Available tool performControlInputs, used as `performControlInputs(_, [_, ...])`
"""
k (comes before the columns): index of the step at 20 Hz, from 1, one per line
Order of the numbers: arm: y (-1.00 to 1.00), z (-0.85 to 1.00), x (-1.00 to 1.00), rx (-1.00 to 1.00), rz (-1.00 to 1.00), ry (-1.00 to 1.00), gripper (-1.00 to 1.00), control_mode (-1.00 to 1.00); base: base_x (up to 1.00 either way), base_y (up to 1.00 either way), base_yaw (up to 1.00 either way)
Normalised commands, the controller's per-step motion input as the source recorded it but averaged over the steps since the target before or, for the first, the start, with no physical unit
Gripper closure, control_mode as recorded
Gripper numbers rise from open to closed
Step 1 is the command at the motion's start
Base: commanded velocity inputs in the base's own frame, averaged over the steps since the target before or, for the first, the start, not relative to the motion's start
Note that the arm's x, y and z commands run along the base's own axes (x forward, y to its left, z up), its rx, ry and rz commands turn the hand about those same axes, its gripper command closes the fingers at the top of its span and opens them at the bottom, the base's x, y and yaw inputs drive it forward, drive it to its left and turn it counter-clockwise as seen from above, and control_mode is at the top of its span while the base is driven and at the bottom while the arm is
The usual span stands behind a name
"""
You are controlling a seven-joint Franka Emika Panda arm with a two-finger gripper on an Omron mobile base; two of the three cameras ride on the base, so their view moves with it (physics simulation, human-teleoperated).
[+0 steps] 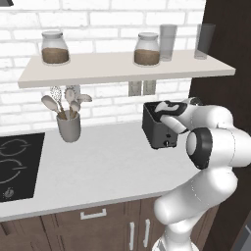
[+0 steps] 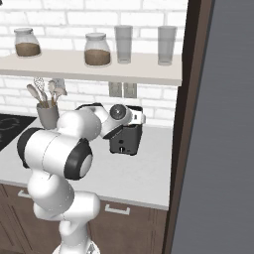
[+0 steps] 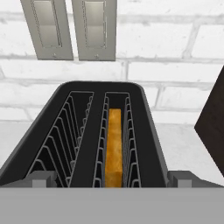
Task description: Start the toaster. Once the lever pops up, take the bread to the plate on the dining counter.
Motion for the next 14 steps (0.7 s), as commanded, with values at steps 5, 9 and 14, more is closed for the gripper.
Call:
performControlInputs(5, [0.00,0.00,0.00,0.00,0.00,0.00,-1.00,-1.00,0.00,0.00,0.00])
performControlInputs(9, [0.00,0.00,0.00,0.00,0.00,0.00,-1.00,-1.00,0.00,0.00,0.00])
performControlInputs(14, [0.00,0.00,0.00,0.00,0.00,0.00,-1.00,-1.00,0.00,0.00,0.00])
